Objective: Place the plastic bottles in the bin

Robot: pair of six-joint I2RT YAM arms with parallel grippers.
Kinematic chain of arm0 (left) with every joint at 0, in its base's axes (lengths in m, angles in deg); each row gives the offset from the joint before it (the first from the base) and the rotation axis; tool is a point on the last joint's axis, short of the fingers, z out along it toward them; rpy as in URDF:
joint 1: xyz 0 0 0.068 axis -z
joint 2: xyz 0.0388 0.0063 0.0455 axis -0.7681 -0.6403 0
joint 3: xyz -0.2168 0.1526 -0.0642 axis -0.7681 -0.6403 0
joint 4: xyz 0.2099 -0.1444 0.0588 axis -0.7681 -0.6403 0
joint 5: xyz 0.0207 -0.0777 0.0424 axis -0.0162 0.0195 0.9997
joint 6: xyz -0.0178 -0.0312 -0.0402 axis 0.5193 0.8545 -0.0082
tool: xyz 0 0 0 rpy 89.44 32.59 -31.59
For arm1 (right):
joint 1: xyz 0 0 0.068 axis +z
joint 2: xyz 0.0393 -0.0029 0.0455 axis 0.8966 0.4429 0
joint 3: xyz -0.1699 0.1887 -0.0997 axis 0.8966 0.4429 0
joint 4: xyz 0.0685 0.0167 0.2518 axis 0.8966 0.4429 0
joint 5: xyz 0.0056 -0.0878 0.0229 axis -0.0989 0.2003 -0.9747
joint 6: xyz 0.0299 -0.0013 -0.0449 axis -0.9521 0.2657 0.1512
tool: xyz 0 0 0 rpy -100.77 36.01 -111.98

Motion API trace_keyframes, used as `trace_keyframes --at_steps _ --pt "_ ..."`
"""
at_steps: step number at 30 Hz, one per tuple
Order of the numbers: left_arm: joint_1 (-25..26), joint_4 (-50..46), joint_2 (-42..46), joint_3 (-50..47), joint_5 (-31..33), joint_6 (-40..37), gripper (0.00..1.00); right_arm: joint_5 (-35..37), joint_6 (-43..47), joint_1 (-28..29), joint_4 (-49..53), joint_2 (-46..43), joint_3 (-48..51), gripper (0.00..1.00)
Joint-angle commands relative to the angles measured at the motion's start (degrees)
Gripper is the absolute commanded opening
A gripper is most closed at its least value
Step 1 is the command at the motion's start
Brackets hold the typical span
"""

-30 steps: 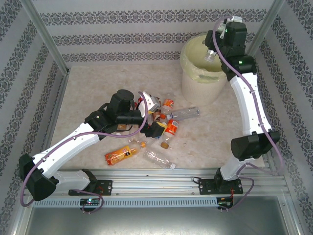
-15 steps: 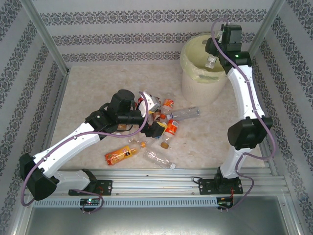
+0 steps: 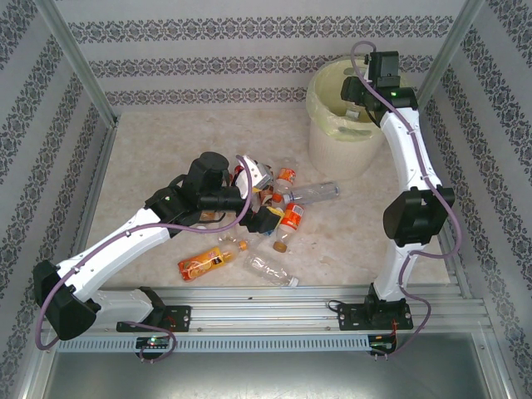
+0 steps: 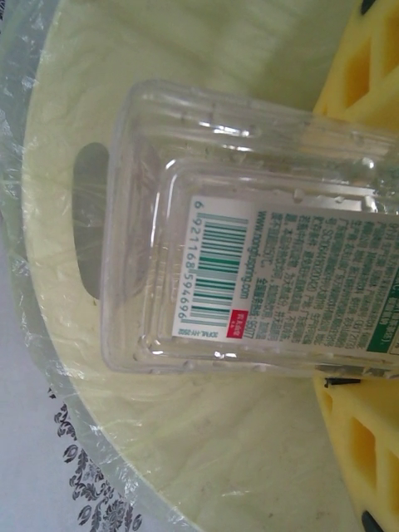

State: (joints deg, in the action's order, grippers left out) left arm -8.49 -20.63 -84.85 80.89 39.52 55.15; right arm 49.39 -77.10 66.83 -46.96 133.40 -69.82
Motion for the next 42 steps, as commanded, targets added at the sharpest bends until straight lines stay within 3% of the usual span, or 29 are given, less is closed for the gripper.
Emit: trace_keyframes --at_steps 1,8,16,26,34,42 --pt "0.8 1.4 -0.1 -0.3 0.1 -0.8 1.0 -1.0 1.3 -0.3 1.2 0.2 0.7 0.6" --pt "0.8 1.4 0.1 -0.3 0.2 -0.8 1.0 -1.4 0.8 -0.3 2.0 -0.1 1.1 0.64" --pt "0.8 1.3 0.3 -0.4 0.5 -1.0 1.0 -2.1 0.2 -0.3 3.8 -0.2 -2.4 0.82" --pt "0.8 1.6 0.3 -0.4 0.2 -0.6 1.0 -2.4 0.4 -0.2 6.1 -3.7 -3.9 0.88" --pt "0.8 1.7 0.4 -0.5 0.0 -0.3 1.0 -1.3 0.3 1.8 4.7 -12.0 2.0 0.89" --pt "0.8 0.6 0.0 0.6 2.6 0.6 1.0 1.4 -0.4 6.9 1.3 -25.2 14.9 0.89"
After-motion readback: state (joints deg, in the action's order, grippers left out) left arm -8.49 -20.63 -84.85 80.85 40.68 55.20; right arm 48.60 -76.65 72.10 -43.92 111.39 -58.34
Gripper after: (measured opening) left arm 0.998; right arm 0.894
